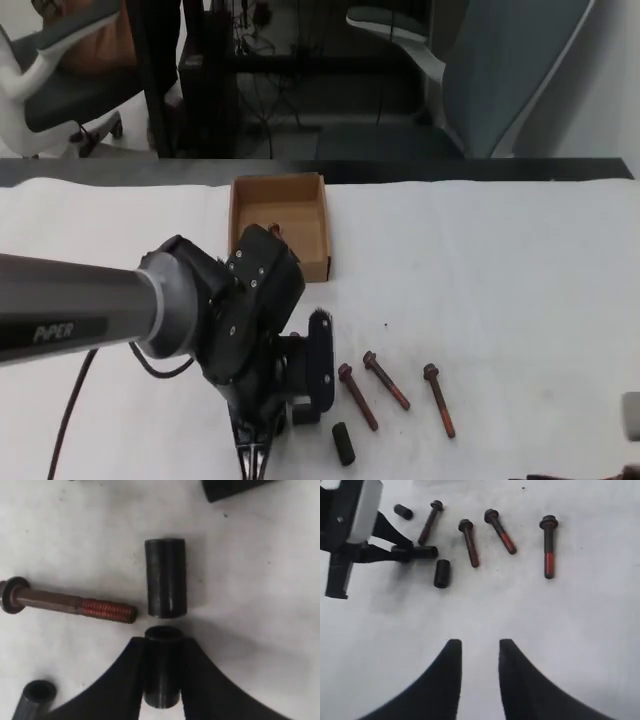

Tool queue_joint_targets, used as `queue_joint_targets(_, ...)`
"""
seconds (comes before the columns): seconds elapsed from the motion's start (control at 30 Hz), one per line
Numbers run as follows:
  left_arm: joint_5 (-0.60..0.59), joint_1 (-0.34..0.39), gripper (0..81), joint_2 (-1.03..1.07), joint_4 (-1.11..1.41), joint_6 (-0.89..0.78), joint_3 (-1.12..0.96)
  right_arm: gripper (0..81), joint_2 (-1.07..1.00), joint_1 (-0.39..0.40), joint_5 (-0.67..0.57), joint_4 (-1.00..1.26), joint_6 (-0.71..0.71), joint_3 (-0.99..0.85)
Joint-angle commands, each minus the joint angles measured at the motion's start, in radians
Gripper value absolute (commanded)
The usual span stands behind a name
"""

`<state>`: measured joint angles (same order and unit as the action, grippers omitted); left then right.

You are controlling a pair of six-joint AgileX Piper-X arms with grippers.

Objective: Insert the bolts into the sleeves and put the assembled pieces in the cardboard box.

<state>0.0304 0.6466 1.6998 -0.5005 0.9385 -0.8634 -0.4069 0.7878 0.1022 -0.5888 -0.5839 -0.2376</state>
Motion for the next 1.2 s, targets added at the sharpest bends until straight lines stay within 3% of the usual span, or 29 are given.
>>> queue_joint_targets(0.0,0.014,0.004,1.8,0.026,-0.043,-0.139,0.009,28.0,-0.104,-0.002,0.004,0.073,0.037,-0.010)
queue_joint_targets(0.13,-0.113,0.004,1.8,-0.041,-0.069,-0.269,0.011,38.1,-0.343,-0.002,0.015,0.169,0.082,-0.066)
queue_joint_targets(0.27,-0.185,0.004,1.8,-0.189,-0.016,-0.453,0.011,37.7,-0.598,-0.027,0.035,0.171,0.150,-0.198)
queue_joint_targets(0.5,-0.197,0.006,1.8,-0.497,0.011,-0.552,0.051,37.7,-0.938,-0.166,0.033,0.072,0.278,-0.474)
queue_joint_targets(0.8,-0.272,0.006,1.8,-0.904,0.147,-0.734,0.218,37.7,-1.145,-0.296,0.093,0.016,0.465,-0.632)
queue_joint_targets(0.97,-0.257,0.004,1.8,-1.042,0.238,-0.752,0.290,37.7,-1.237,-0.307,0.042,0.014,0.480,-0.635)
queue_joint_targets(1.17,-0.261,0.004,1.8,-1.061,0.243,-0.803,0.359,37.7,-1.299,-0.301,-0.019,0.027,0.472,-0.670)
